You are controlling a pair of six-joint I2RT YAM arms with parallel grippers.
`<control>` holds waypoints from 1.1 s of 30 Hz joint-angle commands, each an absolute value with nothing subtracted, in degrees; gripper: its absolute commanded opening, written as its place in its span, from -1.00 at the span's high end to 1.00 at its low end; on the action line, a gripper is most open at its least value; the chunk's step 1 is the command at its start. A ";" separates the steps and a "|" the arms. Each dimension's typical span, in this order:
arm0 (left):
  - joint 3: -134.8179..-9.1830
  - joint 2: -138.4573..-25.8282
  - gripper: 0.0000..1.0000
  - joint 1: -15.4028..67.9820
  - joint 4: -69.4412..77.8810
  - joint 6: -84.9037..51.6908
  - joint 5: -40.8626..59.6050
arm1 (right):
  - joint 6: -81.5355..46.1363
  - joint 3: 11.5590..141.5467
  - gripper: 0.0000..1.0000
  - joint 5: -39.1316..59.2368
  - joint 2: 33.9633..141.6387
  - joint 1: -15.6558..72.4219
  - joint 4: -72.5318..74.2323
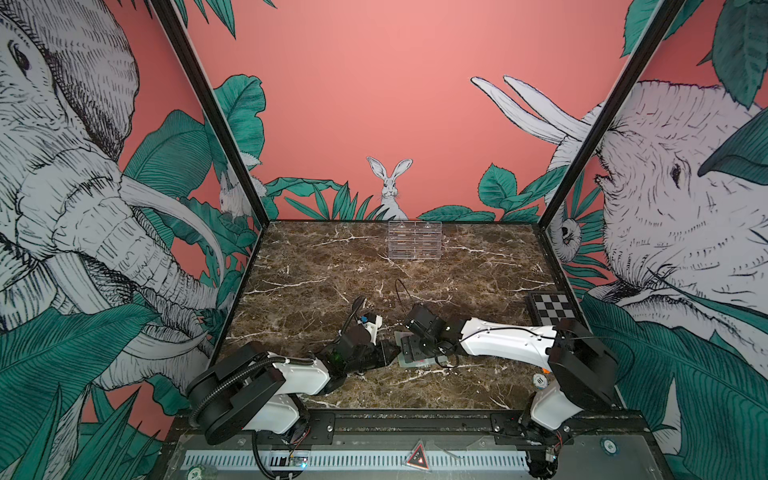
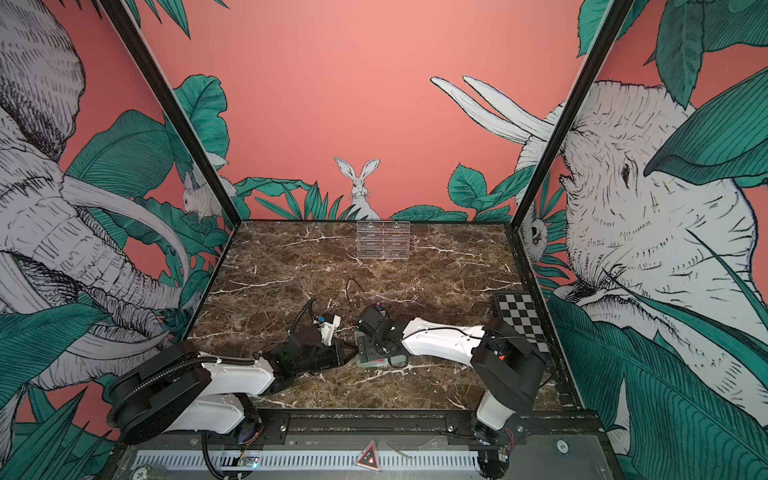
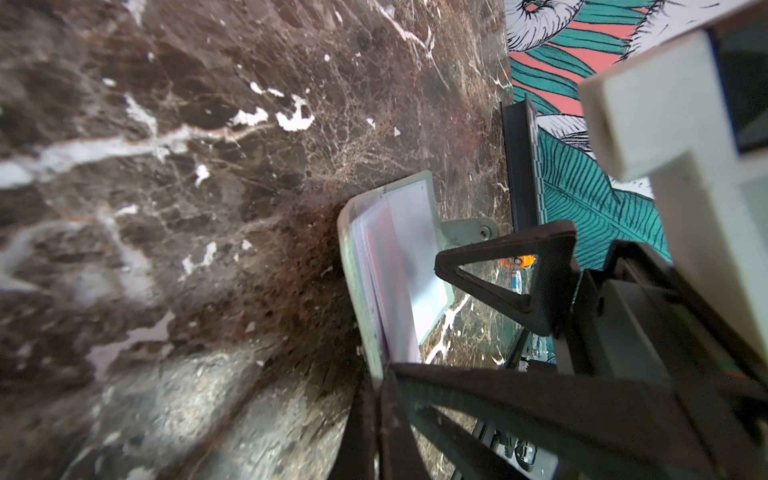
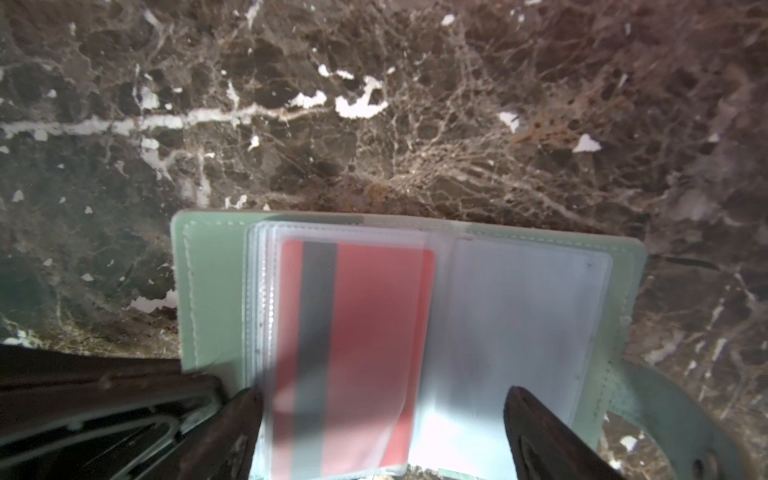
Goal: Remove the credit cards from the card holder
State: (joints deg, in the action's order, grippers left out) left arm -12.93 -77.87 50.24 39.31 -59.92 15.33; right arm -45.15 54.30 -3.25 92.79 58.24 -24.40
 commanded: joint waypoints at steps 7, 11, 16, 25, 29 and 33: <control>-13.45 -77.14 1.00 50.72 41.22 -58.91 15.07 | -45.73 53.15 -0.80 -5.11 89.94 58.36 -25.04; -13.45 -77.08 1.00 50.71 41.18 -58.96 15.03 | -45.66 52.87 -0.81 -5.11 89.06 58.26 -24.56; -13.45 -77.08 1.00 50.71 41.12 -58.89 15.03 | -45.46 52.21 -0.82 -4.58 87.96 58.21 -23.78; -13.69 -77.21 1.00 50.71 41.08 -58.88 15.09 | -45.68 51.87 -0.83 -3.92 89.64 57.96 -23.15; -13.80 -77.17 1.00 50.71 41.04 -58.76 15.10 | -45.45 52.09 -0.83 -3.44 89.82 57.95 -22.61; -13.78 -77.21 1.00 50.71 41.05 -58.76 15.12 | -45.35 52.38 -0.82 -3.30 90.32 57.92 -22.63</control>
State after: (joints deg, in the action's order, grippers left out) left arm -12.93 -77.87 50.43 39.77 -59.46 15.40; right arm -45.45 52.38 -3.40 89.32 58.11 -23.16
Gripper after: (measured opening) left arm 0.046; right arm 0.912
